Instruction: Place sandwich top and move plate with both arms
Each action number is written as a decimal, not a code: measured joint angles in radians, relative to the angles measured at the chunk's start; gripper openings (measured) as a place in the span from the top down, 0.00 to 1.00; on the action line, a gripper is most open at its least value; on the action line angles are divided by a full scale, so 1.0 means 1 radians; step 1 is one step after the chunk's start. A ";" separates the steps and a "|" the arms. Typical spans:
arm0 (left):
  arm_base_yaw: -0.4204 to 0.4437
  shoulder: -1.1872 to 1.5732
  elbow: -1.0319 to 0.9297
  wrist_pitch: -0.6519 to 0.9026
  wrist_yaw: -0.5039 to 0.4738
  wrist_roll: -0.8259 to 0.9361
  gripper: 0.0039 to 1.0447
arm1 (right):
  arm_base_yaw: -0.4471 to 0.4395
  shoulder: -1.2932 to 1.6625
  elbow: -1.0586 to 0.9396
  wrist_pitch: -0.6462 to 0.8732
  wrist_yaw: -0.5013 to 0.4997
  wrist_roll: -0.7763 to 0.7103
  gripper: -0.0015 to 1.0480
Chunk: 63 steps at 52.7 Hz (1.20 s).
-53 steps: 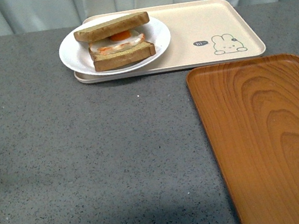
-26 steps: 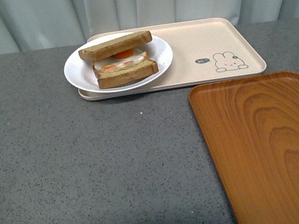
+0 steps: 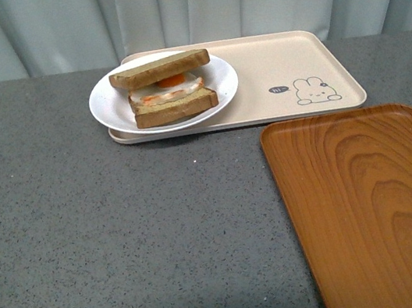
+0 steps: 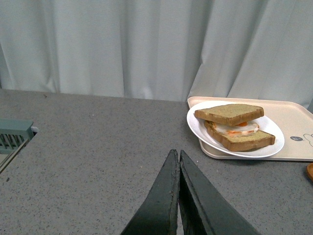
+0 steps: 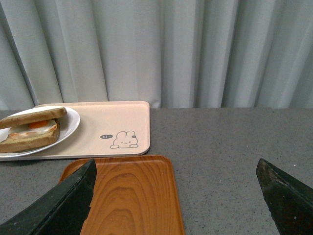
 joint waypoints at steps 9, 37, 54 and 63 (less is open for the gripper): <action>0.000 -0.109 0.000 -0.105 0.000 0.000 0.96 | 0.000 0.000 0.000 0.000 0.000 0.000 0.09; 0.000 -0.272 0.000 -0.267 0.000 0.000 0.96 | 0.000 0.000 0.000 0.000 0.000 0.000 0.09; 0.000 -0.449 0.000 -0.452 0.000 0.000 0.96 | 0.000 0.000 0.000 0.000 0.000 0.000 0.09; 0.000 -0.450 0.000 -0.452 0.000 0.000 0.96 | 0.000 0.000 0.000 0.000 0.000 0.000 0.09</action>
